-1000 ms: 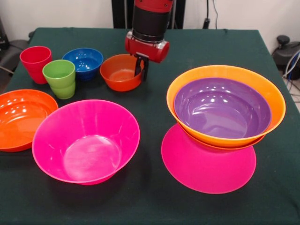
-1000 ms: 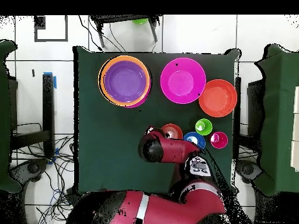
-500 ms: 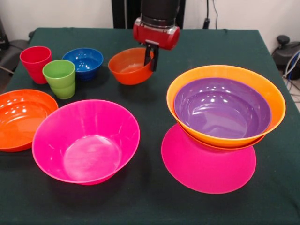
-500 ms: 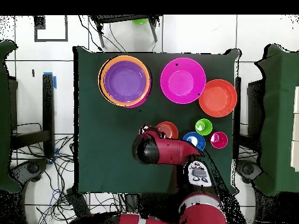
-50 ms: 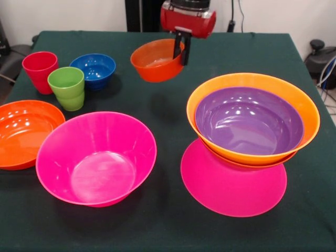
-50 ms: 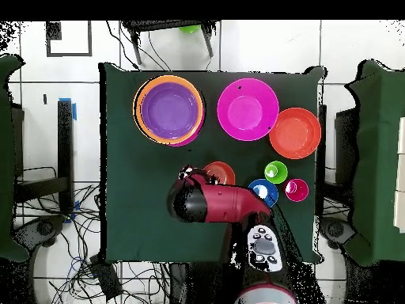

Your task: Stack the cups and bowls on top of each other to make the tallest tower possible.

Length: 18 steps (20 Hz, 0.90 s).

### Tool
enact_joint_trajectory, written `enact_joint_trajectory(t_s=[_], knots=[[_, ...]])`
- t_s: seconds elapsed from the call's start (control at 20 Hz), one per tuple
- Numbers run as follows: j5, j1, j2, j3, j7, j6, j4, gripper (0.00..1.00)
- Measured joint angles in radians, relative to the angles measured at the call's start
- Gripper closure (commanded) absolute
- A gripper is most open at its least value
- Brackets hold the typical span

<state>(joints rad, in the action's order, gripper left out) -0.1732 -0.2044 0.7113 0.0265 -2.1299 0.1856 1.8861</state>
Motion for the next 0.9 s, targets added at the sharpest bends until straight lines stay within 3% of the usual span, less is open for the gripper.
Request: enact_joint_trajectory(t_s=[0.35,0.9], knots=[[0.024,0.035,0.086,-0.017,0.000,0.109,-0.005,1.00],[0.058,0.047,0.175,-0.069,0.000,0.172,-0.061,1.00]])
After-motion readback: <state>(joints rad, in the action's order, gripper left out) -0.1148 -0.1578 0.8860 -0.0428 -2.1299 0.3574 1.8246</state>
